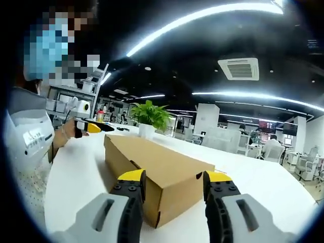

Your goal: Operate the shoe box by opening the lid, removing the specified soft item, and placing it in the target area until the item is outside and the box remains undamaged.

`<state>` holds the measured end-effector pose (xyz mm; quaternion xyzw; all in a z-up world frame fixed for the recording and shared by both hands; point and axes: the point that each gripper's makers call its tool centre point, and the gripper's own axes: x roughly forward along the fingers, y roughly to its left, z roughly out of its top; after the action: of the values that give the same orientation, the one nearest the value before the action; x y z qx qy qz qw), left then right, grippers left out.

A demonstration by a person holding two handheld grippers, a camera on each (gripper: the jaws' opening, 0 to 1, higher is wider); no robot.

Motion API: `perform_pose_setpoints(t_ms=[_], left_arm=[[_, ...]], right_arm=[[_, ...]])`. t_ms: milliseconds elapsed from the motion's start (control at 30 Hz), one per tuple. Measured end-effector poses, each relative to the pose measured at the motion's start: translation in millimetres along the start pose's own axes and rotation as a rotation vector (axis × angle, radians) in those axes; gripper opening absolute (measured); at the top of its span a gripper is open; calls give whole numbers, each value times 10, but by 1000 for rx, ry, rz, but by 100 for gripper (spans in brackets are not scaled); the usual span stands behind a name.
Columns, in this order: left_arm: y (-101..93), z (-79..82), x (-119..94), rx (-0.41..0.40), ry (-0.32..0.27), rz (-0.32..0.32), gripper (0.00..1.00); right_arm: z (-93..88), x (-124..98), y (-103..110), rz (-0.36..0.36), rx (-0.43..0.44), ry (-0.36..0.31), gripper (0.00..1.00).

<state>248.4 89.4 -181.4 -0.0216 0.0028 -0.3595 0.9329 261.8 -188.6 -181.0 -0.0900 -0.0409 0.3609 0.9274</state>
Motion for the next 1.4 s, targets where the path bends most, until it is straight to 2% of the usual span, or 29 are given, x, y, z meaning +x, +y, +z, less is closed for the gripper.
perform_pose_setpoints(t_ms=[300, 500, 767, 1033, 1400], left_arm=[[-21, -65, 26, 2, 30, -16, 53], [-8, -107, 45, 10, 48, -11, 49], [-7, -171, 67, -8, 75, -25, 44], [-13, -232, 92, -22, 96, -35, 40], [24, -225, 90, -27, 85, -30, 36]], right_arm=[[-58, 35, 80, 42, 13, 27, 46], [-149, 74, 151, 74, 5, 71, 45], [-216, 86, 149, 83, 33, 96, 43], [-221, 85, 132, 89, 47, 93, 43], [-234, 99, 120, 98, 67, 90, 44]])
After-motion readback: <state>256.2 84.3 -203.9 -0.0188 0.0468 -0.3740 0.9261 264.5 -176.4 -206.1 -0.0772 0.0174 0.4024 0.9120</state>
